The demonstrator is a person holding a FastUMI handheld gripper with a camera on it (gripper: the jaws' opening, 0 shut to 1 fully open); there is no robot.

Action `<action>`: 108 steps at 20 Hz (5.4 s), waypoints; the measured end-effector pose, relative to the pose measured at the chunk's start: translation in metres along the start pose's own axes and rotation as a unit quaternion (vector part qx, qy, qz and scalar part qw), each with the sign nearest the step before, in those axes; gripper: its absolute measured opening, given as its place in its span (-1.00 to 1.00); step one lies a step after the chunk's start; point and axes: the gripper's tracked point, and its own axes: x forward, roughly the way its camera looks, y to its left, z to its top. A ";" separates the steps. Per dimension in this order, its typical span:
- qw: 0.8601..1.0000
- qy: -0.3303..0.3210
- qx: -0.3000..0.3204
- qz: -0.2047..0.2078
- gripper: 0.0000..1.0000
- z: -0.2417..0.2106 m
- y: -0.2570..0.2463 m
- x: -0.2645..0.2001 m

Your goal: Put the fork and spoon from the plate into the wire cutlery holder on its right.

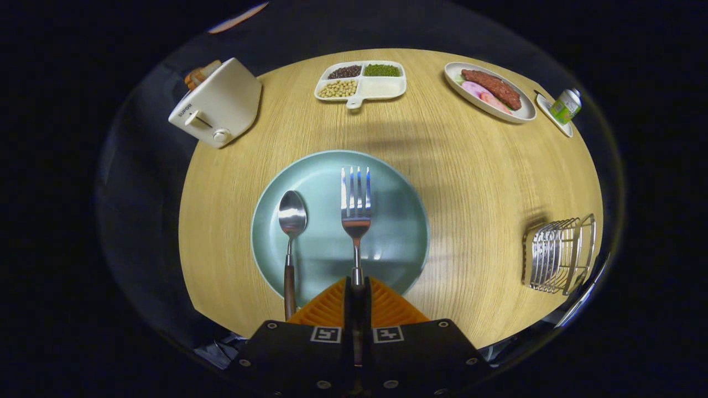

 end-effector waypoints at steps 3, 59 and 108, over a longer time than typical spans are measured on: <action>1.000 -0.030 0.005 0.001 -0.87 0.003 -0.020 -0.036; 0.896 -0.427 -0.070 0.096 0.57 0.156 -0.200 -0.238; 0.986 -0.047 -0.158 -0.006 0.45 0.000 0.057 0.021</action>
